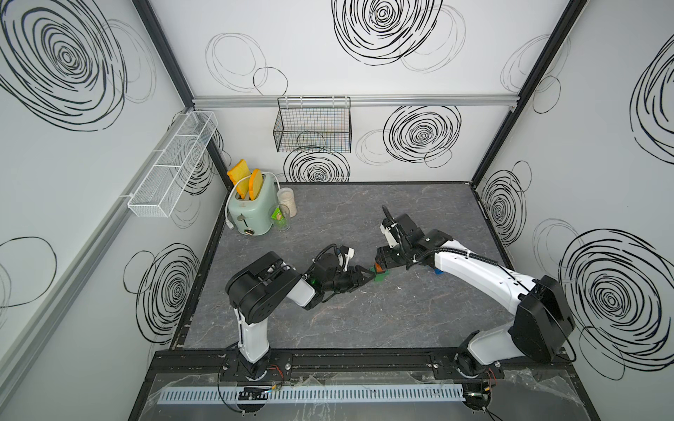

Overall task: Assemble the letter f with lego
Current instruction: Assemble the lego brick with the lego brick.

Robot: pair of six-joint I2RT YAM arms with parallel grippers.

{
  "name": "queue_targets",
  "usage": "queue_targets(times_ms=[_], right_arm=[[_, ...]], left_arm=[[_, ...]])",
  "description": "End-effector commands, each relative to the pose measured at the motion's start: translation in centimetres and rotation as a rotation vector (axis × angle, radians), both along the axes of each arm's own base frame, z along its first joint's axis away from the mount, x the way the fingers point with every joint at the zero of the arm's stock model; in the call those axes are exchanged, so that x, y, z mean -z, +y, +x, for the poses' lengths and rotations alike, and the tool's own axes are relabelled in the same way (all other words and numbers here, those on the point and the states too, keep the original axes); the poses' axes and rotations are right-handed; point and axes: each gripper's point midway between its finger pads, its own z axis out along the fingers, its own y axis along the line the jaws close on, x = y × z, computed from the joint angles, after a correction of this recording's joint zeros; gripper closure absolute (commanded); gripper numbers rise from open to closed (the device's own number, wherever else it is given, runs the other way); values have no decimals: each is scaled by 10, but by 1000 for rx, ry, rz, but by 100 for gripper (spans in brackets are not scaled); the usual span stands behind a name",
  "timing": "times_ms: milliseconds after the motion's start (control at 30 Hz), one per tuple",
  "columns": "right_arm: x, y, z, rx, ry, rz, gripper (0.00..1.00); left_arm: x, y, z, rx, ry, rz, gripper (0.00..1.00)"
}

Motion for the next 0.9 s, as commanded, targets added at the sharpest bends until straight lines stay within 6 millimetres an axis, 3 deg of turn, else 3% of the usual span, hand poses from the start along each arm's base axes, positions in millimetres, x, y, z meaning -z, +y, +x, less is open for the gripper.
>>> queue_targets(times_ms=[0,867], right_arm=[[3,-1,-9,-19,18,-14,40],[17,-5,-14,27,45,-59,41]], left_arm=[[-14,-8,5,0,-39,-54,46],[-3,-14,-5,-13,-12,-60,47]])
